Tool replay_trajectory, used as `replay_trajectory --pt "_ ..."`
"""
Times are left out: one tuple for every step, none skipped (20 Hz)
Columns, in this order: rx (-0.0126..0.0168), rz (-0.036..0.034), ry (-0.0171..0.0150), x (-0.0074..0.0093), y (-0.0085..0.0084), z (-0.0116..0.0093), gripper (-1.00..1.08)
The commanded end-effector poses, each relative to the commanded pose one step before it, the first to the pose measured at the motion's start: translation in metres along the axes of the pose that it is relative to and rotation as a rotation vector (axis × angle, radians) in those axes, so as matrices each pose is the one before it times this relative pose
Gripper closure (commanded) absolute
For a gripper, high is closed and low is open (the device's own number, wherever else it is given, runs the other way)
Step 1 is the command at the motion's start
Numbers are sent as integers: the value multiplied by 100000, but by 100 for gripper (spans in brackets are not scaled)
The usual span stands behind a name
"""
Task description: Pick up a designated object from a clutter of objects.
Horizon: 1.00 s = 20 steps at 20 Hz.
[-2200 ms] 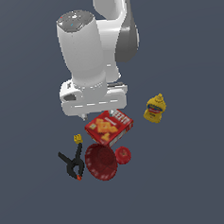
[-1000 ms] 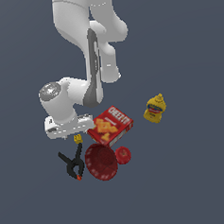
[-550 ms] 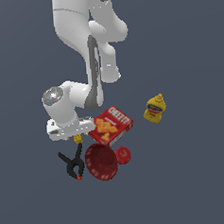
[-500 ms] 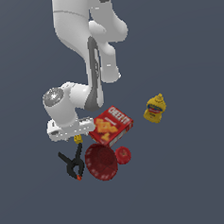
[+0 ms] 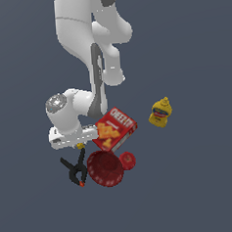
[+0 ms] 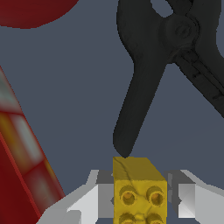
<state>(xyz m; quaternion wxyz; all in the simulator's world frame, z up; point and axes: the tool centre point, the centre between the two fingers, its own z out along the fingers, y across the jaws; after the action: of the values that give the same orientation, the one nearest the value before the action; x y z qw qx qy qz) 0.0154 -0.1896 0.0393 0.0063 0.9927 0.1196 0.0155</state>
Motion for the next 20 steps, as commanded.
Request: replay_trajectory --pt "1618 145 -2931 -1142 -571 1687 108" --pt "0 0 0 0 0 0 108" --pt "0 0 0 0 0 0 108" --pt "0 0 0 0 0 0 108" --pt "0 0 0 0 0 0 108" --pt "0 0 0 0 0 0 108" --pt "0 0 0 0 0 0 108" --pt "0 0 0 0 0 0 108" --pt "-1695 -315 2883 1088 515 -1744 108" --pt "0 0 0 2 -24 -20 108" --pt "0 0 0 7 -71 -60 108" --pt "0 0 0 12 -119 -100 108" --pt "0 0 0 17 -167 -141 108" --pt "24 5 -42 21 -211 -153 108" --pt "0 0 0 27 -263 -222 108" --pt "23 5 -43 31 -309 -235 108" --pt "0 0 0 36 -361 -305 108" --pt "22 5 -43 41 -407 -319 108" --pt "22 5 -43 47 -458 -362 108" --pt "21 5 -44 52 -509 -405 108"
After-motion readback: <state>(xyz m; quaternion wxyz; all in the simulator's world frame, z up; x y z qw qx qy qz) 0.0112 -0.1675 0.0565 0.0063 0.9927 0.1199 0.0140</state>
